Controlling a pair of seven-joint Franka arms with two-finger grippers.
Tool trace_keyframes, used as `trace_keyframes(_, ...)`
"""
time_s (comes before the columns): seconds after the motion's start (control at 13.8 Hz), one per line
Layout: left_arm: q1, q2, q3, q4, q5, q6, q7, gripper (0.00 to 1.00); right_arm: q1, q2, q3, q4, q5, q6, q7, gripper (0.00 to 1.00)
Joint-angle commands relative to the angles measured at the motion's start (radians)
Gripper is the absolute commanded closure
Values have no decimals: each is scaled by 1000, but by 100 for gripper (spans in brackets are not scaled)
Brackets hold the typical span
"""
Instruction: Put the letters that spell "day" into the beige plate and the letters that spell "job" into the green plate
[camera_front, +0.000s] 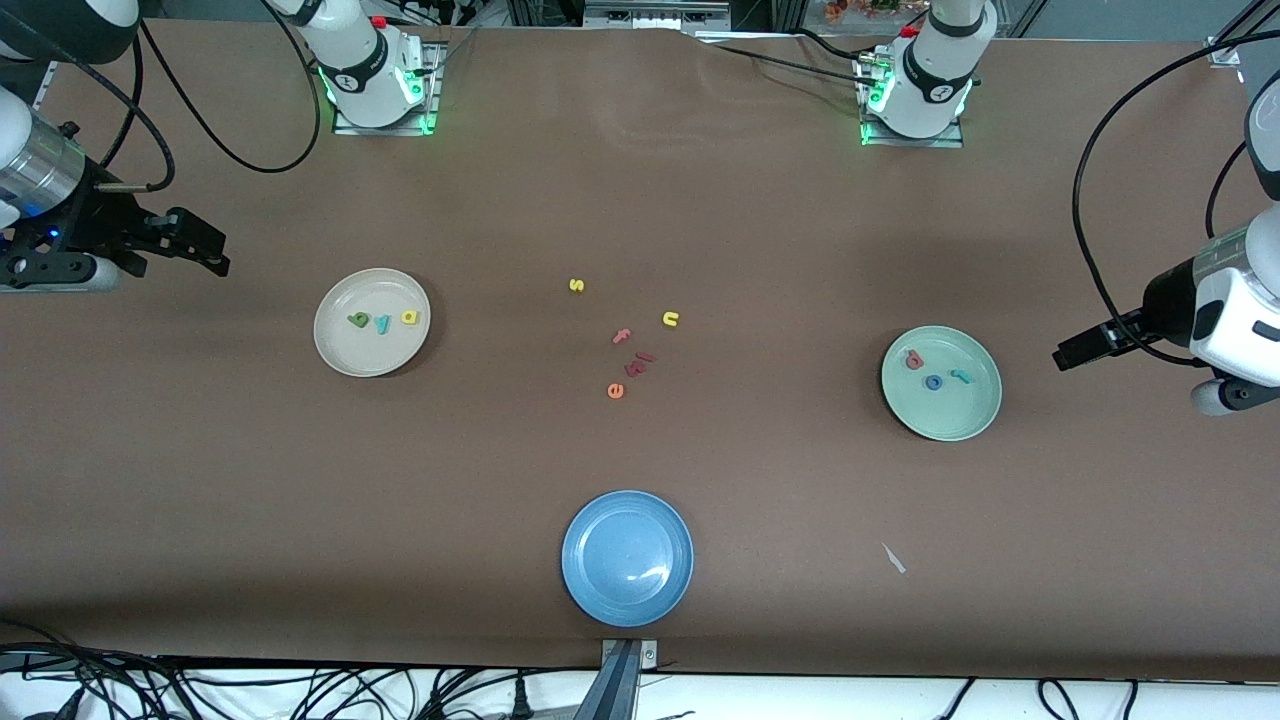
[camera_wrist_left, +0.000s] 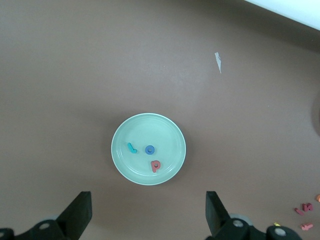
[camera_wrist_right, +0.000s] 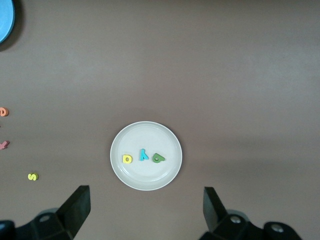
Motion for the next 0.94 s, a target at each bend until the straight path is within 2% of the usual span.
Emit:
trace_keyframes(0.0,4,-4,-6,14,3,-51,8,0,-9,9,8,23,-8,-6,-5,0)
trace_keyframes(0.22,4,-6,-6,14,5,-53,8,0,-9,9,8,23,-8,-4,-8,0)
trace_keyframes(0.43,3,-3,-5,93,5,-53,8,0,-9,10,8,21,-6,-6,-5,0)
trace_keyframes(0.87,3,-3,-5,93,5,-53,8,0,-7,10,8,21,-6,-6,-5,0)
